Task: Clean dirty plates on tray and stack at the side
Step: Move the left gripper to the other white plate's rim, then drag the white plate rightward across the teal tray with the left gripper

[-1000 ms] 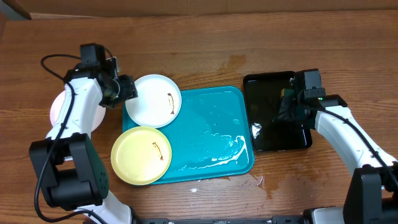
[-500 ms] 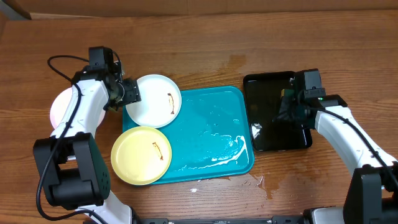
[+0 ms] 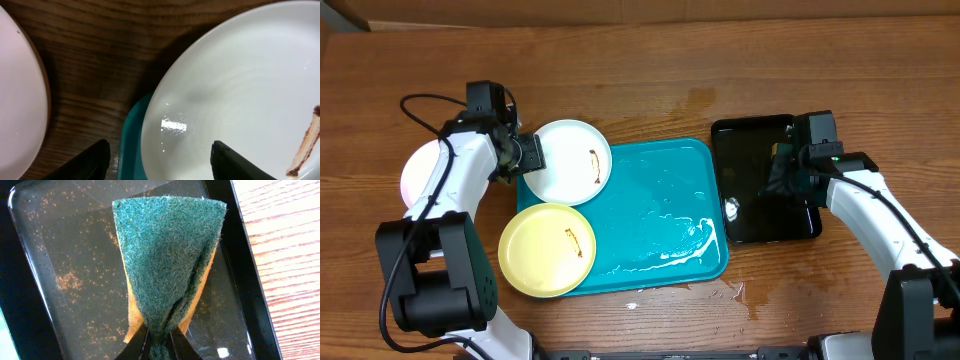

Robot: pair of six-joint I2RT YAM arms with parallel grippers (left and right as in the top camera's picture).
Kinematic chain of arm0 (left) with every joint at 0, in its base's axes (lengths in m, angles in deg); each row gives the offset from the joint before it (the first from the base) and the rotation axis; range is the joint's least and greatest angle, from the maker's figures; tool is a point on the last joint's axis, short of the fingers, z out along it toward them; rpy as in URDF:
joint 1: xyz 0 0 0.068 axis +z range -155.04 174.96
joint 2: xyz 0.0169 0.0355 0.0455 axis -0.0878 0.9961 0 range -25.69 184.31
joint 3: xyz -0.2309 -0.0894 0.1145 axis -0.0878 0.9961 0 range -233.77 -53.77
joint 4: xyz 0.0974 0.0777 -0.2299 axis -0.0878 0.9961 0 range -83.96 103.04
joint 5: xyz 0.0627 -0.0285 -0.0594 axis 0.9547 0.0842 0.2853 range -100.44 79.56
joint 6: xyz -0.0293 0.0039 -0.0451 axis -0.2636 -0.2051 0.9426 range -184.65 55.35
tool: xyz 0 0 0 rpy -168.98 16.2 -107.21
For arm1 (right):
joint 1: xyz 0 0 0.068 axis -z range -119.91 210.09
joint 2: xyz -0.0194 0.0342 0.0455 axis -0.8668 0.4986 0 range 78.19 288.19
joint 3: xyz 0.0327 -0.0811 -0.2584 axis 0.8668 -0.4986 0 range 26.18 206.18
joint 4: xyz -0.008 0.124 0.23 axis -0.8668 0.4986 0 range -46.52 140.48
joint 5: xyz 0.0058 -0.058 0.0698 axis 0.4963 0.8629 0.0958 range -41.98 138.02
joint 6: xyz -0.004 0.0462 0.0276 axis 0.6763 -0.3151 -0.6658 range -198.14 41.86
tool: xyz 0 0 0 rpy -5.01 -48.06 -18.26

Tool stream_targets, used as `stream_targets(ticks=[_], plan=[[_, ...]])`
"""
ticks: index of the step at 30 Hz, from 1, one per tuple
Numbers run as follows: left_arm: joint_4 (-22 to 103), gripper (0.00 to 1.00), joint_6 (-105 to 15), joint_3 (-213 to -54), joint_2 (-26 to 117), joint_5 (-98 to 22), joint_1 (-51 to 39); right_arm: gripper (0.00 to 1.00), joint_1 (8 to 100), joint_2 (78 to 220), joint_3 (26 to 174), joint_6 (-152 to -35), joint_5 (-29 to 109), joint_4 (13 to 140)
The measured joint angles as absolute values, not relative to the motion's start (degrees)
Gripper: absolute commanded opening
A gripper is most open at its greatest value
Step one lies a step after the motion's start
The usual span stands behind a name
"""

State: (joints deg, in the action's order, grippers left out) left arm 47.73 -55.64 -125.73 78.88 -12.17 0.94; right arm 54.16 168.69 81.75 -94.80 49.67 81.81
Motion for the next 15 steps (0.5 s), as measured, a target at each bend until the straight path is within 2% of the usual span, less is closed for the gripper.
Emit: stream_targets(ticks=[1, 9, 15], plan=[[47.3, 0.66, -55.6, -125.0, 78.9, -12.2, 0.9, 0.14, 54.2, 168.7, 81.7, -94.8, 49.6, 81.8], [44.9, 0.52, -55.6, -122.0, 78.9, -13.4, 0.9, 0.15, 54.2, 168.7, 81.7, -94.8, 49.6, 81.8], [43.4, 0.47, -55.6, -122.0, 78.9, -19.5, 0.9, 0.15, 54.2, 168.7, 81.7, -94.8, 49.7, 81.9]])
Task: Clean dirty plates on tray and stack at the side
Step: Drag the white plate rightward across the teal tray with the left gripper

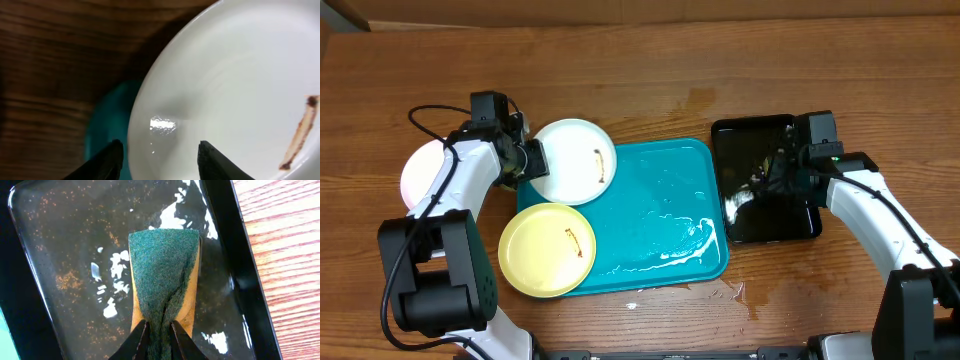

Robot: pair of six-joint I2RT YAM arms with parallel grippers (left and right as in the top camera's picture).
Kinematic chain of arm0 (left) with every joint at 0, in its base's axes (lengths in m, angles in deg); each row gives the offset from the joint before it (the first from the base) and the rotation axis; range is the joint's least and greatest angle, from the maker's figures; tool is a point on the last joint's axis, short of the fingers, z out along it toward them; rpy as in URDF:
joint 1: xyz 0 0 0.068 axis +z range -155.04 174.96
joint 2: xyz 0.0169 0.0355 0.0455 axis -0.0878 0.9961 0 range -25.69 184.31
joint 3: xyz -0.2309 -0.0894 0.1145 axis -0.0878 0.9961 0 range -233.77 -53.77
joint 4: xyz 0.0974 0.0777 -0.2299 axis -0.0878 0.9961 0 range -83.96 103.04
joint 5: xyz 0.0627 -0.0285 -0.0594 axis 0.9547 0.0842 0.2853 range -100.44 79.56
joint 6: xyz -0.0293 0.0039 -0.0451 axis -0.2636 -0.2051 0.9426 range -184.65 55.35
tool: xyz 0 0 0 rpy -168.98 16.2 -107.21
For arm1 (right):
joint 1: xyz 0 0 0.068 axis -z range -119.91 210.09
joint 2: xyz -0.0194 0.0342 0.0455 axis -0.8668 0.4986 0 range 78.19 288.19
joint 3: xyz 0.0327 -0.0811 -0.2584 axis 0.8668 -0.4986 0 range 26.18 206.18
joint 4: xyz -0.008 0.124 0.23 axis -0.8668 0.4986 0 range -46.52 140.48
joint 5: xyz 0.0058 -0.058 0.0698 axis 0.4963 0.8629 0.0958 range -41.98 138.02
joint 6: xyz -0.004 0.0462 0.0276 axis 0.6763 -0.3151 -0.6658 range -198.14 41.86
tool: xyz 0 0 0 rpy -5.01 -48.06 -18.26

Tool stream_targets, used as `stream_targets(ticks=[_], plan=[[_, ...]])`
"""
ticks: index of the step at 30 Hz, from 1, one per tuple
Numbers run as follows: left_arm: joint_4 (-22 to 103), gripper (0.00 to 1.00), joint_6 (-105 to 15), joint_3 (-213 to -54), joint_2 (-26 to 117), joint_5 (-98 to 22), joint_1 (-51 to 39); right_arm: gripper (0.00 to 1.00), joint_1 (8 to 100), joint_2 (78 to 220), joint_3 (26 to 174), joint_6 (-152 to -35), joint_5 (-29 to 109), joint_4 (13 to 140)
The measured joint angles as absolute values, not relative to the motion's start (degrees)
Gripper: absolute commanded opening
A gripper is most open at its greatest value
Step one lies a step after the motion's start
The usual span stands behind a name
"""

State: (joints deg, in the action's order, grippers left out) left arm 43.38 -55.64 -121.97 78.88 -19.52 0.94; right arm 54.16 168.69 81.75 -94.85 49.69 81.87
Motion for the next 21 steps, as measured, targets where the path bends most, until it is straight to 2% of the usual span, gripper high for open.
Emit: stream_targets(ticks=[7, 10, 19, 21], plan=[[42.6, 0.47, -55.6, -122.0, 78.9, -27.9, -0.4, 0.19, 54.2, 168.7, 81.7, -94.8, 49.6, 81.8], [42.6, 0.48, -55.6, -122.0, 78.9, -29.0, -2.9, 0.24, 54.2, 168.7, 81.7, -94.8, 49.5, 81.8], [39.4, 0.52, -55.6, -122.0, 78.9, -29.9, -11.1, 0.25, 54.2, 168.7, 81.7, -94.8, 49.5, 81.8], [39.2, 0.52, -55.6, -122.0, 78.9, -30.0, -12.3, 0.35, 54.2, 168.7, 81.7, -94.9, 49.5, 81.8]])
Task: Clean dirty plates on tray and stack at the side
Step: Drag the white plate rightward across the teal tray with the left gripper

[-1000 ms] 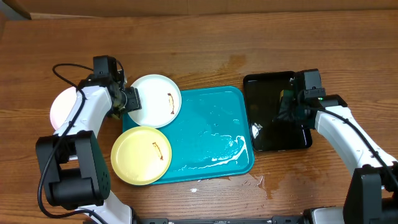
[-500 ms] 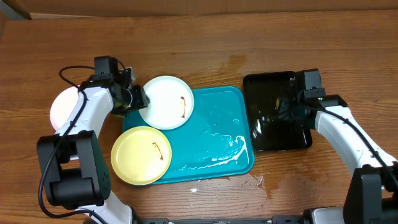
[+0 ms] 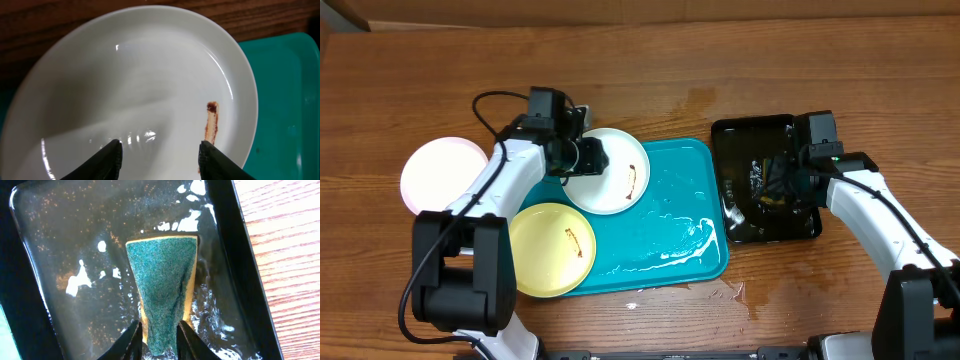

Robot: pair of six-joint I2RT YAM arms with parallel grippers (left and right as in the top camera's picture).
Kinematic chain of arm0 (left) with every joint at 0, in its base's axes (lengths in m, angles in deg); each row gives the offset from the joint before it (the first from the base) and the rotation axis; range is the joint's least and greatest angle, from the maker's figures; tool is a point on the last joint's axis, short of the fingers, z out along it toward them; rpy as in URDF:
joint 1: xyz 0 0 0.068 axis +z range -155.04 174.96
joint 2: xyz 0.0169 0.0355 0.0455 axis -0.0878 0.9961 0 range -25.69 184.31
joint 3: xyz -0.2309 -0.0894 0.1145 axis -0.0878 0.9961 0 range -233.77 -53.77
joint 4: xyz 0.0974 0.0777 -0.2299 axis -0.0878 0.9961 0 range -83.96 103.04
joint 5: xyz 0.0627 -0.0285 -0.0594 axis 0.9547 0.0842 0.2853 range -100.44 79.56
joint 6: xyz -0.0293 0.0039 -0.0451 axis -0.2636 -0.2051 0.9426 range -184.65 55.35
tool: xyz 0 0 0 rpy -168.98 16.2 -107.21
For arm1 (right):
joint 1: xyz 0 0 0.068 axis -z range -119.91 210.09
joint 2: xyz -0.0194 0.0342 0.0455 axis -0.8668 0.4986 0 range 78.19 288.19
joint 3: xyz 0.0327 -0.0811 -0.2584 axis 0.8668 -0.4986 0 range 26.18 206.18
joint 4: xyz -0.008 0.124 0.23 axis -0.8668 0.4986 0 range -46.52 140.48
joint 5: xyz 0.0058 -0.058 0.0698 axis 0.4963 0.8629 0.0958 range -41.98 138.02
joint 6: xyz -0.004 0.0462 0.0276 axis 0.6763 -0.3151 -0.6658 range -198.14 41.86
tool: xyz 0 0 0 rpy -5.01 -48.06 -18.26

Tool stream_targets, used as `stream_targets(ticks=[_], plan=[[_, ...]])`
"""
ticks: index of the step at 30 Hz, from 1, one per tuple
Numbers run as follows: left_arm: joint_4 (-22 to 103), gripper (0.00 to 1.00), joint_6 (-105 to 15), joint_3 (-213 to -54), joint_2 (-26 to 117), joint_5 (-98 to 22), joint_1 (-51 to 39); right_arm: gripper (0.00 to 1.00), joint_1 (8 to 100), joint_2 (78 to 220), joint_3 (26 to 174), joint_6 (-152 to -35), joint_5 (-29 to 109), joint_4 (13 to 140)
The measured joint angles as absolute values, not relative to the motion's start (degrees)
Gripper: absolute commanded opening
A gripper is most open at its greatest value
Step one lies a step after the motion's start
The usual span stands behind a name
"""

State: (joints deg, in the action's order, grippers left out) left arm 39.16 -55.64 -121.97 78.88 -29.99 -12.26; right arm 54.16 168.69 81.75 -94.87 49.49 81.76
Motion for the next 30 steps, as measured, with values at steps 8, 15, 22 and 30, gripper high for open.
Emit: stream_targets(ticks=[8, 15, 22, 30], plan=[[39.0, 0.6, -55.6, -122.0, 78.9, -25.4, -13.6, 0.6, 54.2, 168.7, 81.7, -94.8, 49.5, 79.8], [41.5, 0.61, -56.0, -126.0, 78.9, -22.1, -13.6, 0.73, 54.2, 170.4, 80.8, -94.8, 49.5, 75.6], [45.8, 0.62, -56.1, -131.4, 78.9, -17.5, -13.6, 0.74, 54.2, 174.3, 80.3, -94.6, 49.5, 74.2], [50.4, 0.62, -56.1, -131.4, 78.9, -8.4, -13.6, 0.27, 54.2, 176.7, 80.2, -94.4, 49.6, 72.9]])
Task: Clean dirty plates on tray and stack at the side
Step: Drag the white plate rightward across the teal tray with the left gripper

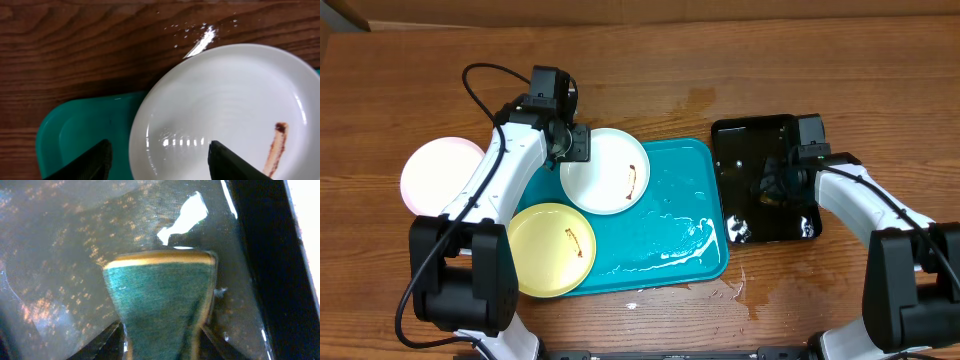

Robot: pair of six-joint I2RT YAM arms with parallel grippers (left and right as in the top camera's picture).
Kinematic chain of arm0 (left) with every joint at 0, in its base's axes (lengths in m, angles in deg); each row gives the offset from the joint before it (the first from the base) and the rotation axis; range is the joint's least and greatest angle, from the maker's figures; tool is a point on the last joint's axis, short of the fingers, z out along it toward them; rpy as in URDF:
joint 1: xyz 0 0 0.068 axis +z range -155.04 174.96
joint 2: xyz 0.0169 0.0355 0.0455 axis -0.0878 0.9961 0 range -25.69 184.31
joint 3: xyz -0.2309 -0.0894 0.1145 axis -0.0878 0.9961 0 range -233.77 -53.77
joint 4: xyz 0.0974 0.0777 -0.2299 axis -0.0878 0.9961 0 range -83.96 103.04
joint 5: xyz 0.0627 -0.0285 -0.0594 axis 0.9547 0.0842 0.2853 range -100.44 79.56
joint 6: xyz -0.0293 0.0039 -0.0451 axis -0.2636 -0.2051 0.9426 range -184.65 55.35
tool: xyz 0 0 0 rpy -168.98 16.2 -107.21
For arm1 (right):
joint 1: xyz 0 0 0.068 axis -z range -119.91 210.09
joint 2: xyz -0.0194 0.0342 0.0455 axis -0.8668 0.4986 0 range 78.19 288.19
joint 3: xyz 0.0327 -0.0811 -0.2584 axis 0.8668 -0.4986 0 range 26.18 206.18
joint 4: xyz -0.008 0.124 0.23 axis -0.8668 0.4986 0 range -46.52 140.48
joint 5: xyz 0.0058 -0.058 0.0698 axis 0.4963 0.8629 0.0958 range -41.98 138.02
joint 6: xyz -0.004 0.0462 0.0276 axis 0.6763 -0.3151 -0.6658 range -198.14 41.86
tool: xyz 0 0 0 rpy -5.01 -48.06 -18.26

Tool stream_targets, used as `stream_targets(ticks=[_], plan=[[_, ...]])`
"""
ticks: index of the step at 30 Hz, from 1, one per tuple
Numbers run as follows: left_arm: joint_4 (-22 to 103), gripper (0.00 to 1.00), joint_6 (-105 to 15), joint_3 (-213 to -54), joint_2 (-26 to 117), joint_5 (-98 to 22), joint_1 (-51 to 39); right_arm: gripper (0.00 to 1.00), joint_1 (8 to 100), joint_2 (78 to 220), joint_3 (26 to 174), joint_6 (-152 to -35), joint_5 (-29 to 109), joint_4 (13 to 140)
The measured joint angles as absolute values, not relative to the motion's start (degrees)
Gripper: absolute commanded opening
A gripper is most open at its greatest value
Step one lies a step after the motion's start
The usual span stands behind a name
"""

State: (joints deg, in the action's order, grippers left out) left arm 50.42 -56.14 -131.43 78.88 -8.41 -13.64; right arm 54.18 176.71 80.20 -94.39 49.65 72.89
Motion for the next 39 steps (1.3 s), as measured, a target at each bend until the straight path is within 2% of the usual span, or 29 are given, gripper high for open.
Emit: stream_targets(ticks=[2, 3, 5, 6, 7, 8, 10, 14, 25, 30, 37, 39], plan=[[50.7, 0.62, -56.2, -131.4, 78.9, -7.1, -13.6, 0.16, 54.2, 176.8, 80.2, -94.3, 49.8, 72.9], [50.6, 0.62, -56.2, -131.4, 78.9, -6.7, -13.6, 0.14, 54.3, 176.8, 80.2, -94.3, 49.8, 73.0], [50.3, 0.62, -56.3, -131.4, 78.9, -6.0, -13.6, 0.16, 54.3, 176.8, 80.2, -94.5, 49.7, 73.1], [50.0, 0.62, -56.3, -131.4, 78.9, -5.7, -13.6, 0.26, 54.4, 176.8, 80.2, -94.6, 49.7, 73.1], [49.9, 0.62, -56.3, -131.4, 78.9, -5.6, -13.6, 0.45, 54.4, 176.8, 80.2, -94.7, 49.7, 73.0], [49.7, 0.62, -56.3, -131.4, 78.9, -5.3, -13.6, 0.58, 54.4, 176.8, 80.2, -95.1, 49.8, 73.0], [49.4, 0.62, -56.3, -131.4, 78.9, -5.2, -13.6, 0.68, 54.4, 176.8, 80.2, -94.6, 49.7, 73.0], [49.0, 0.62, -56.3, -131.4, 78.9, -5.0, -13.6, 0.71, 54.4, 176.8, 80.2, -94.6, 49.7, 72.7], [42.8, 0.54, -56.3, -126.9, 78.9, -5.1, -13.6, 0.71, 54.4, 176.9, 80.2, -94.6, 49.7, 67.6], [38.5, 0.51, -56.3, -123.7, 78.9, -5.5, -13.6, 0.62, 54.4, 178.0, 80.2, -94.6, 49.7, 67.2], [35.5, 0.5, -56.3, -121.5, 78.9, -6.7, -13.6, 0.42, 54.4, 178.8, 80.2, -95.5, 49.7, 67.1], [35.5, 0.5, -56.3, -121.0, 78.9, -6.8, -13.6, 0.39, 54.4, 178.8, 80.2, -95.7, 49.7, 67.1]])
